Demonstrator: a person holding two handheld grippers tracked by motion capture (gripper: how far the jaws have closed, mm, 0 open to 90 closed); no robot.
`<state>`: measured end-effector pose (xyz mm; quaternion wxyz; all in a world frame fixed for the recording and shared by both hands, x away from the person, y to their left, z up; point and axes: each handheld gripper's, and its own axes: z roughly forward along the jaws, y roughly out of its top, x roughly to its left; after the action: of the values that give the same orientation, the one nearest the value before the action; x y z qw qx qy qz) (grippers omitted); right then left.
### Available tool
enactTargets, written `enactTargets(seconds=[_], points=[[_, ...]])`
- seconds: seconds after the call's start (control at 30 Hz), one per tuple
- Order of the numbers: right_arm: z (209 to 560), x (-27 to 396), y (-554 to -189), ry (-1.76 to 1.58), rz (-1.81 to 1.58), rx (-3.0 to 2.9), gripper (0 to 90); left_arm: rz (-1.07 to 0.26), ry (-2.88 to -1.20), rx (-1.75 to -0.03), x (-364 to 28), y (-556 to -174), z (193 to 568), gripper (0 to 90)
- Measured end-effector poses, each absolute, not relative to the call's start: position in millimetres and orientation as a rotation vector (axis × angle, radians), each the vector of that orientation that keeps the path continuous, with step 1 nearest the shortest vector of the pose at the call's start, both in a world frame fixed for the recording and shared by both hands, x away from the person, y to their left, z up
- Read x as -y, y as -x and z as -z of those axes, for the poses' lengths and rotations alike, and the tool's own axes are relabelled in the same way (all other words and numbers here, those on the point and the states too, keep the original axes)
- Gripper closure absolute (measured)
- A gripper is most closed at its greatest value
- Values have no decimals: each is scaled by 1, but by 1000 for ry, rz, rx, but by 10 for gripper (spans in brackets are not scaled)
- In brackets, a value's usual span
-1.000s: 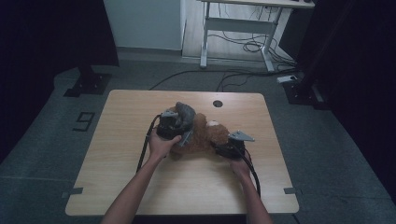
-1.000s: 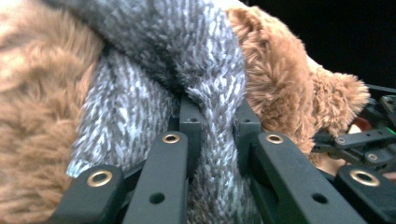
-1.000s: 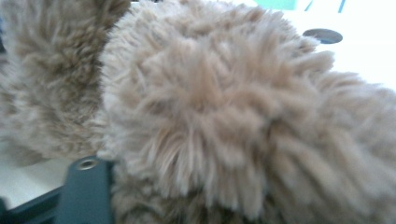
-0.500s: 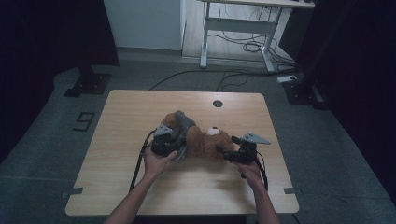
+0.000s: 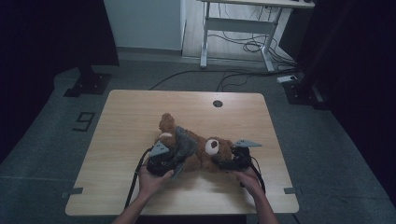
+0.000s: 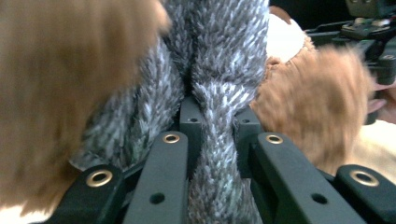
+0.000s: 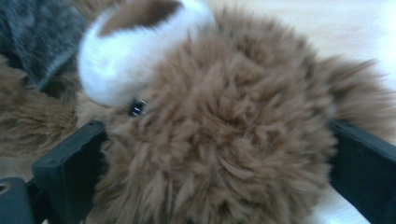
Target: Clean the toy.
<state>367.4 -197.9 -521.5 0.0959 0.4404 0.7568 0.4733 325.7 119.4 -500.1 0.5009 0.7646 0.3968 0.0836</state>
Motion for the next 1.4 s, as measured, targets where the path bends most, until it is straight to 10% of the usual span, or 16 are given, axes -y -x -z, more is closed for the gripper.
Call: enactTargets(seconds=[0.37,0.9,1.4], points=[[529,186,-368,-1226,-1302,-2170,295,-190,-1842,-1026,-113,-343,505,786],[532,195,-376,-1091,-1328,-2142,281,-357,-1829,-952,-107,-349,432,777],[534,199,-376,-1140,-1316,-2098,263,-373,-1929,-1076,-128,-371,464,774]])
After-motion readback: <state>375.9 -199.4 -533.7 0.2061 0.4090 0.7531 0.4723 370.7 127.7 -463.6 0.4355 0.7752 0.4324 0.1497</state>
